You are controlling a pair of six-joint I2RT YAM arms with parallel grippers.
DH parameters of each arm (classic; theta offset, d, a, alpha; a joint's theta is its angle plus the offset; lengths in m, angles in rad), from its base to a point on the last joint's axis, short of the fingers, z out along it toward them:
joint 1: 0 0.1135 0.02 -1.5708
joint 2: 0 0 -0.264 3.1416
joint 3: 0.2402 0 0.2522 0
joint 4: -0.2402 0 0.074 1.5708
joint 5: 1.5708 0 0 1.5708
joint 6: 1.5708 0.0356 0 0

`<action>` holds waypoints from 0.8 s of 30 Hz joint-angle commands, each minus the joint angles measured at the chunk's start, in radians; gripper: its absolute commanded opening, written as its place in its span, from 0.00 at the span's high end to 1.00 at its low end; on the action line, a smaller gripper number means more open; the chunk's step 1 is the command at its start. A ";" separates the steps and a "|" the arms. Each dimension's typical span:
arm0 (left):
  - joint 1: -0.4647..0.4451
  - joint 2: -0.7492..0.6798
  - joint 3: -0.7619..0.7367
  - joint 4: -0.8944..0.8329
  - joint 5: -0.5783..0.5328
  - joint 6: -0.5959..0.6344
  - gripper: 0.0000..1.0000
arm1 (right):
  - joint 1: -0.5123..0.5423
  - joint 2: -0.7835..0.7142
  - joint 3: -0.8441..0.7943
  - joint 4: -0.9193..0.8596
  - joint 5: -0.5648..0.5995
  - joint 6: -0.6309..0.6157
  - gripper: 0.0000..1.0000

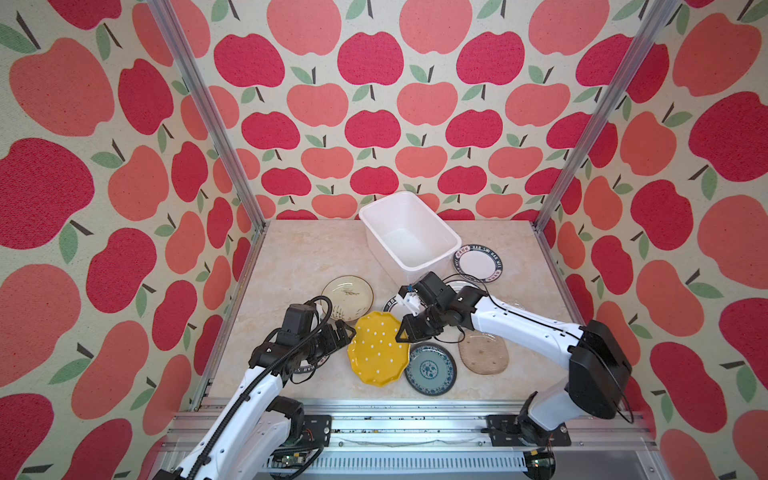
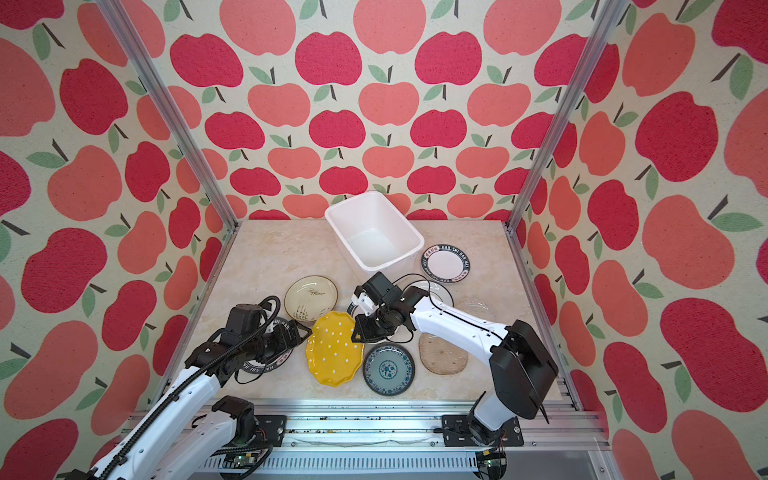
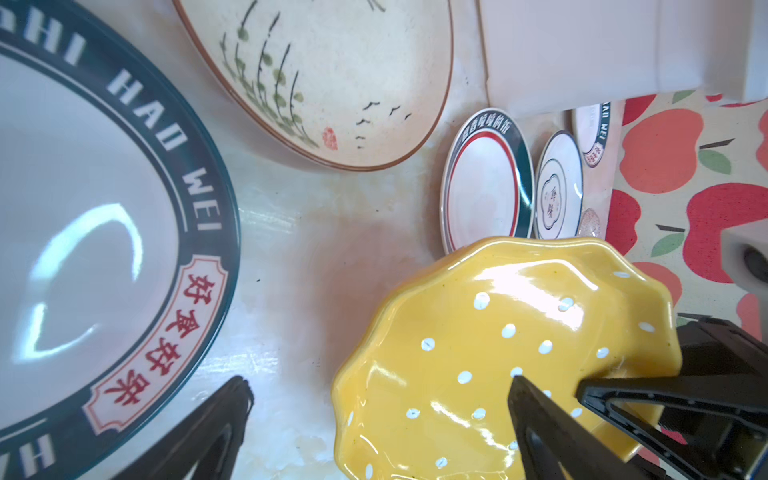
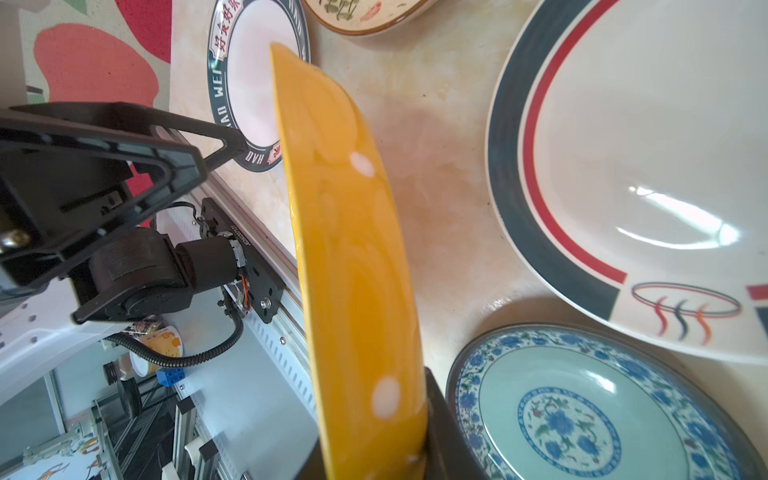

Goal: Place the plates into the plastic bin on the countertop
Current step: 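Lift the yellow plate with the right gripper and carry it over the white bin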

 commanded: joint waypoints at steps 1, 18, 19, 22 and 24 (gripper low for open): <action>0.008 -0.043 0.086 0.008 -0.083 0.022 0.01 | -0.014 -0.102 0.103 -0.060 -0.007 0.050 1.00; -0.027 0.188 0.547 0.028 -0.026 0.050 0.01 | -0.314 -0.111 0.493 -0.088 -0.003 0.275 1.00; -0.034 0.212 0.568 0.016 -0.027 0.054 0.01 | -0.339 -0.096 0.497 -0.045 -0.016 0.308 1.00; -0.042 0.278 0.624 -0.012 -0.034 0.067 0.01 | -0.389 -0.037 0.521 0.050 -0.016 0.389 1.00; -0.042 0.322 0.655 -0.016 -0.036 0.073 0.01 | -0.409 0.014 0.547 0.102 -0.012 0.436 1.00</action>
